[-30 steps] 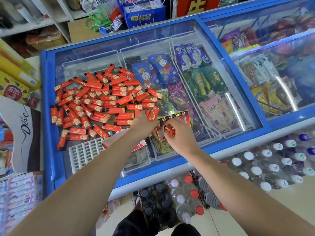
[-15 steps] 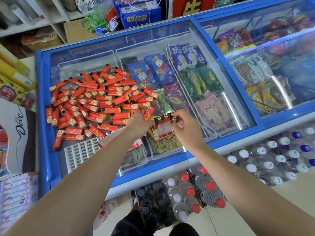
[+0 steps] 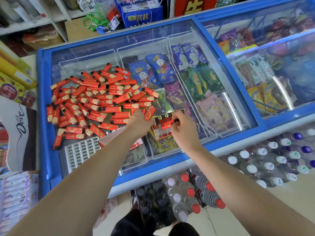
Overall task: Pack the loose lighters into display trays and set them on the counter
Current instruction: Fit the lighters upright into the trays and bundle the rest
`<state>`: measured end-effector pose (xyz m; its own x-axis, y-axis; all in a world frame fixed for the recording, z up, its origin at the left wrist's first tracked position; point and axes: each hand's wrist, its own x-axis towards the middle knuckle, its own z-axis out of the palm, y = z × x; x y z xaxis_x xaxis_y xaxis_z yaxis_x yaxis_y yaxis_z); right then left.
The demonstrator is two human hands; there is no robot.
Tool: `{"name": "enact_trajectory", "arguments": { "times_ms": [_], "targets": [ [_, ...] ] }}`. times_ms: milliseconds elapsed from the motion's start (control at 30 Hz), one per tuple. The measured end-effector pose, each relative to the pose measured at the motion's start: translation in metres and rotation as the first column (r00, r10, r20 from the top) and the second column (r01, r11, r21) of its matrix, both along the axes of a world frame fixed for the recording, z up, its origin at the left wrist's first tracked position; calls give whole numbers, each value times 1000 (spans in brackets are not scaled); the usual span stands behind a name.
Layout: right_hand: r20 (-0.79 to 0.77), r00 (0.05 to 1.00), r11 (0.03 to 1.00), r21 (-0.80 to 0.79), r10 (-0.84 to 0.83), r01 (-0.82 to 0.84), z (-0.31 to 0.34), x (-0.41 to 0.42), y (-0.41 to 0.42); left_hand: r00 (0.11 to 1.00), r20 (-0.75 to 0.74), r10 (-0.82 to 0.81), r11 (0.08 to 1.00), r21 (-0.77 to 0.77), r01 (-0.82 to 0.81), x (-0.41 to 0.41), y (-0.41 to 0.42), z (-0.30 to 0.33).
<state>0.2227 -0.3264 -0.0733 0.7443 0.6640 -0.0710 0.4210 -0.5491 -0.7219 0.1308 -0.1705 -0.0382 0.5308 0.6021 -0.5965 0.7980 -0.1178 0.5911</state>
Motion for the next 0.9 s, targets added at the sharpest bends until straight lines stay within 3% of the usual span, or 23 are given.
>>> {"name": "enact_trajectory", "arguments": {
  "times_ms": [200,500,700,900],
  "targets": [
    [-143,983,991,45,-117,124,-3,-6,7,999,-21,-36,999,24,37,0,1,0],
    [-150,986,996,21,-77,81,0,-7,9,999,-31,-34,999,12,35,0,1,1],
    [-244,966,993,63,-84,102,4,-12,12,999,-29,-42,999,9,43,0,3,0],
    [-518,825,942,97,-228,321,2,-13,17,999,-25,-48,999,9,48,0,2,1]
  ]
}}
